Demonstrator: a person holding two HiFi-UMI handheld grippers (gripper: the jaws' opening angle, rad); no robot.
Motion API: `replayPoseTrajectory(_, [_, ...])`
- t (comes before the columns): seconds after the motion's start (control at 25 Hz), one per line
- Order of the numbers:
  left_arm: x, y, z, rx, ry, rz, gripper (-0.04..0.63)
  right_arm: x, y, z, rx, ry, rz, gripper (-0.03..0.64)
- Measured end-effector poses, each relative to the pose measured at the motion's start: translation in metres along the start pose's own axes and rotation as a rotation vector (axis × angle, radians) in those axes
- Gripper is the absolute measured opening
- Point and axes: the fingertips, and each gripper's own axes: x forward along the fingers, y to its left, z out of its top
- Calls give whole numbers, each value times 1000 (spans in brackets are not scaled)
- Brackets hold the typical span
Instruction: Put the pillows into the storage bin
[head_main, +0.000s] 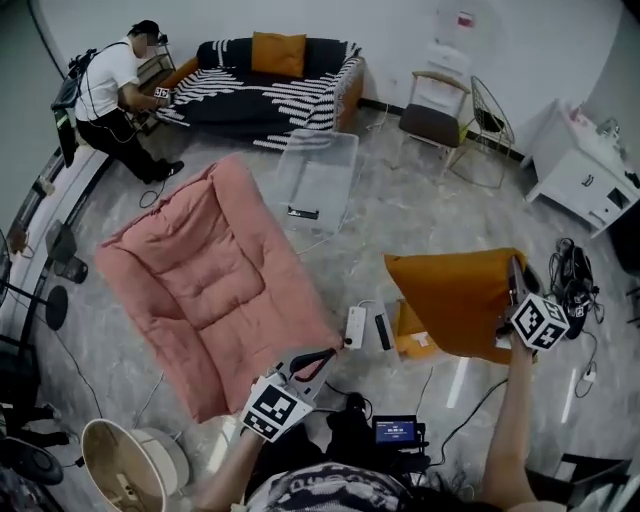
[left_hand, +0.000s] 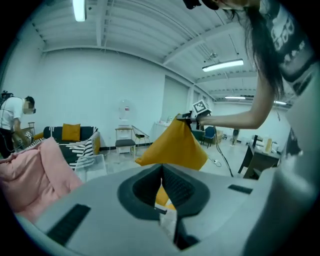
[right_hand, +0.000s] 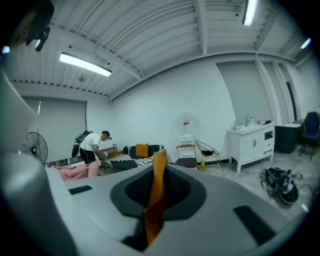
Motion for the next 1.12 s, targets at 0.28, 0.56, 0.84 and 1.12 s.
replayPoseTrajectory(0.28, [65,-34,11,-5,65,2,12,43,-127,-6,-289,120,-88,25])
replayPoseTrajectory(0.56, [75,-30,2,-28,134,70,12,74,-160,-129,-303,345,-56,68])
replayPoseTrajectory(0.84, [78,-33,-11,-78,165,100,12,61,-117,-270,-75,562,45,152])
replayPoseTrajectory(1.12, [71,-41,-22,-111,150,132,12,60,-68,-282,-83,559,161,163])
